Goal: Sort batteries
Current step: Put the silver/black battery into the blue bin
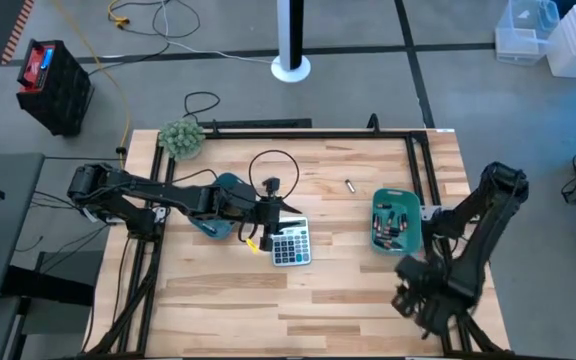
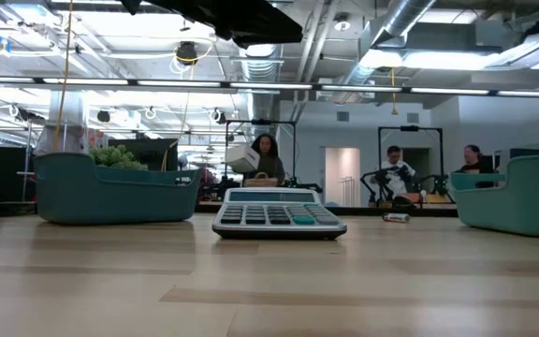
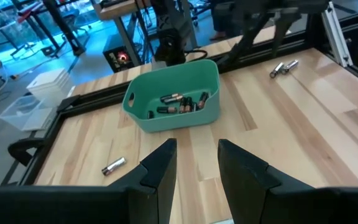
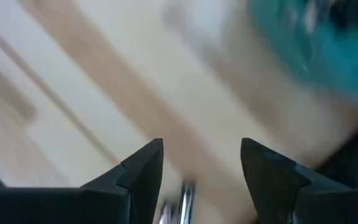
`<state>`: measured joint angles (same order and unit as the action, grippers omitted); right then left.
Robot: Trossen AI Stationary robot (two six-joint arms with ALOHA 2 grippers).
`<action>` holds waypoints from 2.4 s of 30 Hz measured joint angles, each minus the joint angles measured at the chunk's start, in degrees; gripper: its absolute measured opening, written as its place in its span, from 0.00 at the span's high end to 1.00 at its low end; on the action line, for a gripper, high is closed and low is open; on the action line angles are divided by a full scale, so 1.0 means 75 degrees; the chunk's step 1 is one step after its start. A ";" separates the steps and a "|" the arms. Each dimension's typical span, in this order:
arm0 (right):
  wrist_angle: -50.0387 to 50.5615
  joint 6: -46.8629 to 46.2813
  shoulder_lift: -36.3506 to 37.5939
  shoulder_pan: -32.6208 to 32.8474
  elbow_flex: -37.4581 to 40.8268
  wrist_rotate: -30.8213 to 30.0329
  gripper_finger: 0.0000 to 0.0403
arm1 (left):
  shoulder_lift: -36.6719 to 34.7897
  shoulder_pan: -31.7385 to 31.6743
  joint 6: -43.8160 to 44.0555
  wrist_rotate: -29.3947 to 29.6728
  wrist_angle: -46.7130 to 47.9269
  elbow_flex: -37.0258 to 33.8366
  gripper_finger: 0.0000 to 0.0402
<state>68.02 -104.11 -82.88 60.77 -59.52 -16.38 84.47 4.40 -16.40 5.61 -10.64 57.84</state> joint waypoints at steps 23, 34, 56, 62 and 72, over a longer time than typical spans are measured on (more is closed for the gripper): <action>-0.1144 -0.1919 -0.1913 0.1083 0.0002 0.1373 0.44 | 0.0000 0.0000 0.0048 -0.0003 0.0007 0.0000 0.72; -0.1461 -0.1641 -0.2401 0.1011 -0.0004 0.1283 0.44 | 0.0000 0.0000 0.0008 -0.0003 0.0067 0.0000 0.72; -0.1126 -0.1426 -0.2560 0.0884 0.0002 0.2397 0.44 | -0.0003 -0.0003 0.0009 -0.0003 0.0086 0.0000 0.72; -0.1154 -0.1455 -0.2554 0.0923 0.0003 0.2428 0.44 | -0.0003 0.0000 0.0008 -0.0003 0.0117 0.0000 0.72; -0.1471 -0.1399 -0.2519 0.0831 0.0308 0.2701 0.44 | -0.0003 -0.0003 0.0008 -0.0003 0.0123 -0.0003 0.72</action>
<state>56.99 -114.61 -101.78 67.00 -57.21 3.88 84.44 4.38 -16.34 5.58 -9.72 57.82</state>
